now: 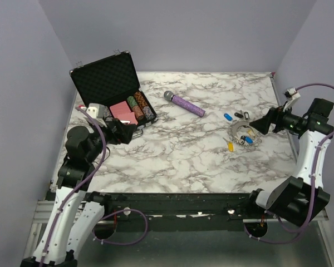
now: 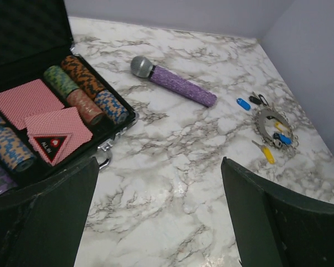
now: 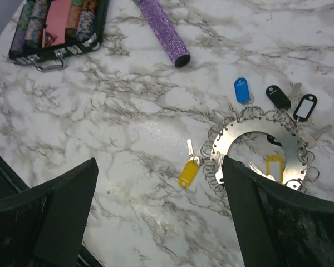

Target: Put the keys on the keyring

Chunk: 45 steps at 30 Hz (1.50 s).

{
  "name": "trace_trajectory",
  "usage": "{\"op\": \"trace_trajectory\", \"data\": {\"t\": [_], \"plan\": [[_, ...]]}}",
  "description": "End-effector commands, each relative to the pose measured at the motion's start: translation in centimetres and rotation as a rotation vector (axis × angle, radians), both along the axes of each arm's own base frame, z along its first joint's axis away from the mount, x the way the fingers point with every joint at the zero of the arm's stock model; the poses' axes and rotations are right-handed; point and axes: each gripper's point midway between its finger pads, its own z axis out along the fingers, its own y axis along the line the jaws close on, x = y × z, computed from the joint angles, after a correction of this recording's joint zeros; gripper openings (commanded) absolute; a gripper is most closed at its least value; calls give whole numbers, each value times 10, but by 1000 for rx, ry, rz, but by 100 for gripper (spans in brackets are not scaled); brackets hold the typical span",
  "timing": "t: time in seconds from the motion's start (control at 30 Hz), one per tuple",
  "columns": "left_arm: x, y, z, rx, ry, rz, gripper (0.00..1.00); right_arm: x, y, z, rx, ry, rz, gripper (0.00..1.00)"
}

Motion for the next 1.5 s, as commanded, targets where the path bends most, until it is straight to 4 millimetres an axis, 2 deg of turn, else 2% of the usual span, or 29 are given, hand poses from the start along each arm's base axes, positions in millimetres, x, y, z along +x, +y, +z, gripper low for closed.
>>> {"op": "trace_trajectory", "data": {"t": [0.0,0.1,0.2,0.33,0.5,0.73,1.17,1.37,1.47], "plan": [[1,16,23,-83,21,2,99,9,7,55,153,-68,-92,100],[0,35,20,12,12,86,99,13,1,72,163,-81,-182,100],[-8,42,19,56,3,113,99,16,-7,86,193,-86,-307,100],[-19,43,22,65,-16,110,99,14,-12,106,193,-144,-377,100],[-24,40,21,62,-16,87,99,11,-10,116,199,-190,-391,100],[-26,42,15,67,-23,94,99,12,-13,118,197,-199,-412,100],[-28,43,4,61,-92,101,99,12,-10,98,208,-195,-390,100],[-22,46,-21,54,-93,125,99,16,-11,91,222,-182,-388,100],[-21,45,-25,51,-96,124,99,17,-11,90,230,-173,-386,100]]}}
